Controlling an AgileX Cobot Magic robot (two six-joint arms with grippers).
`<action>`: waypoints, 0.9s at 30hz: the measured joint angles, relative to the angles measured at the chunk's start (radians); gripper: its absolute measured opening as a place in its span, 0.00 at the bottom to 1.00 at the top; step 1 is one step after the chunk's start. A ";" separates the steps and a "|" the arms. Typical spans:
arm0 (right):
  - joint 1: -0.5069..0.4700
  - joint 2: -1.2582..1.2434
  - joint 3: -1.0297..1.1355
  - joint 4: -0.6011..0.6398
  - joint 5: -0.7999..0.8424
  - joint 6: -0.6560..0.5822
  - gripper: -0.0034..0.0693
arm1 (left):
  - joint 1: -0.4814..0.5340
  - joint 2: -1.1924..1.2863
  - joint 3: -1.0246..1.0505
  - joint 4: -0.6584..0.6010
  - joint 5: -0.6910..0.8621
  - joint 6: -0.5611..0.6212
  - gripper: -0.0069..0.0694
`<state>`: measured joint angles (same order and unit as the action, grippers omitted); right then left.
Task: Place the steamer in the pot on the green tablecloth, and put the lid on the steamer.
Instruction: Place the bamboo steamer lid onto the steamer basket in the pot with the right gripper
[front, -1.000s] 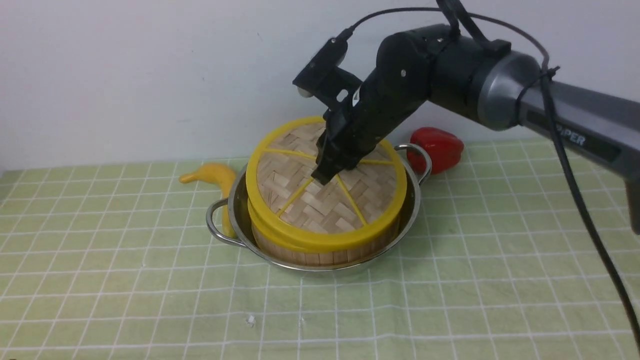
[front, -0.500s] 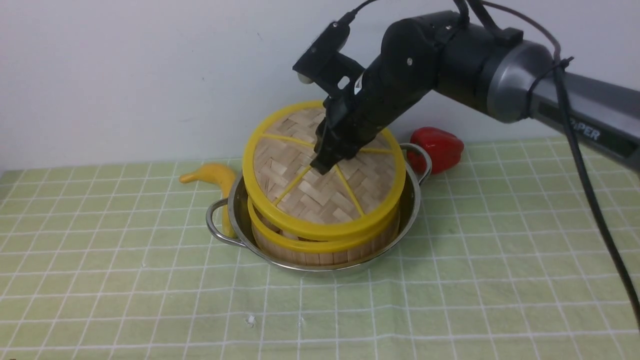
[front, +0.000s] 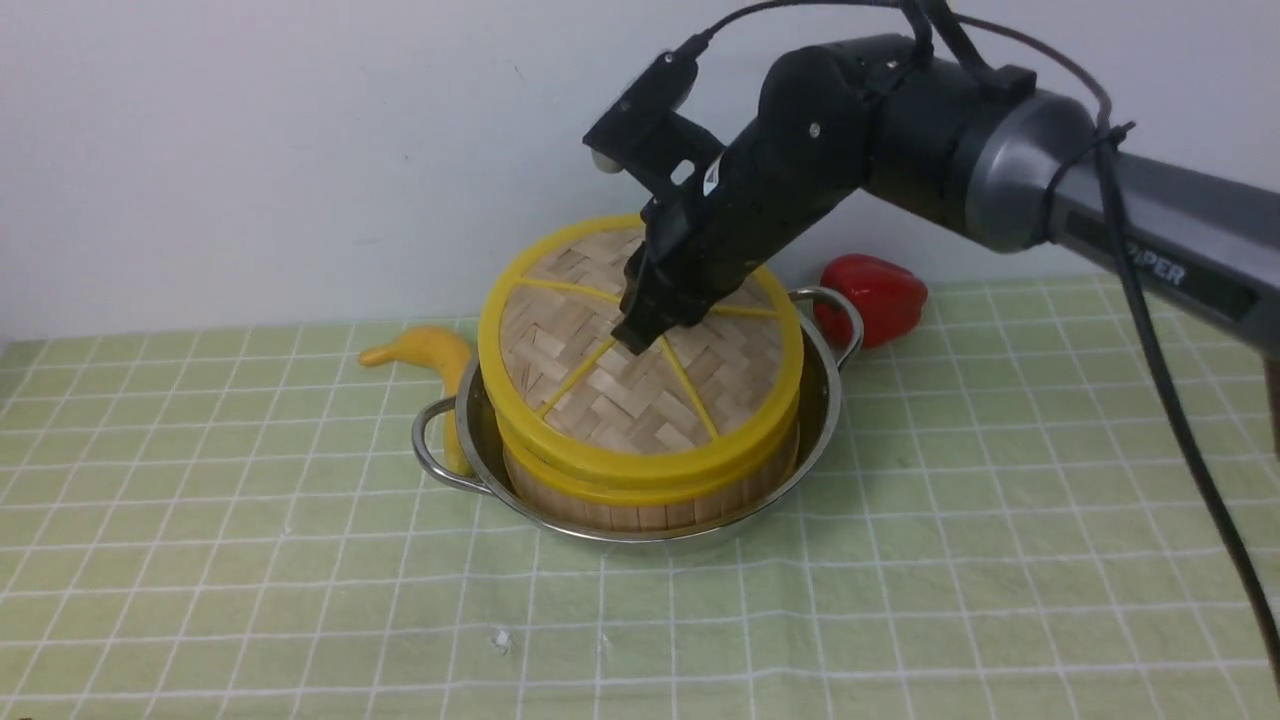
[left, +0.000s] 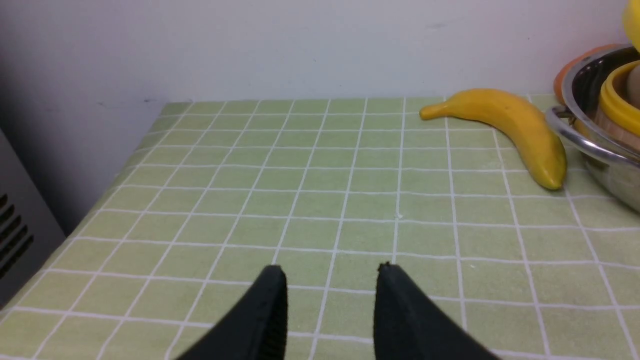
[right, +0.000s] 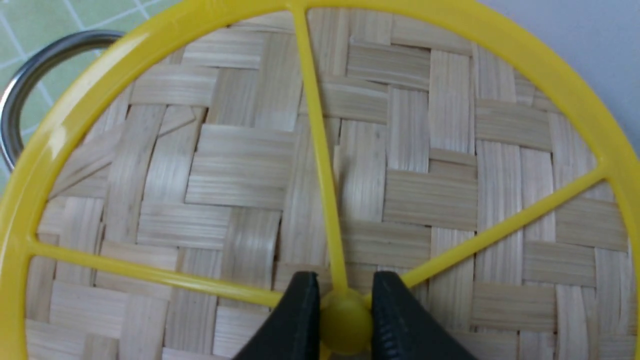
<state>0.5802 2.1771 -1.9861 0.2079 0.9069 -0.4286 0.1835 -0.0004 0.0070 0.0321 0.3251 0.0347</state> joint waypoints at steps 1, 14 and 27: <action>0.000 0.002 0.000 0.000 0.002 0.000 0.25 | 0.000 0.000 0.000 0.000 0.000 0.000 0.41; 0.000 0.028 0.000 0.001 -0.024 -0.024 0.25 | 0.000 0.000 0.000 0.000 0.000 0.000 0.41; 0.000 0.030 0.000 -0.001 -0.057 -0.046 0.25 | 0.000 0.000 0.000 0.000 0.000 0.000 0.41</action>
<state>0.5802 2.2070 -1.9861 0.2070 0.8497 -0.4750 0.1835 -0.0004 0.0070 0.0321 0.3251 0.0347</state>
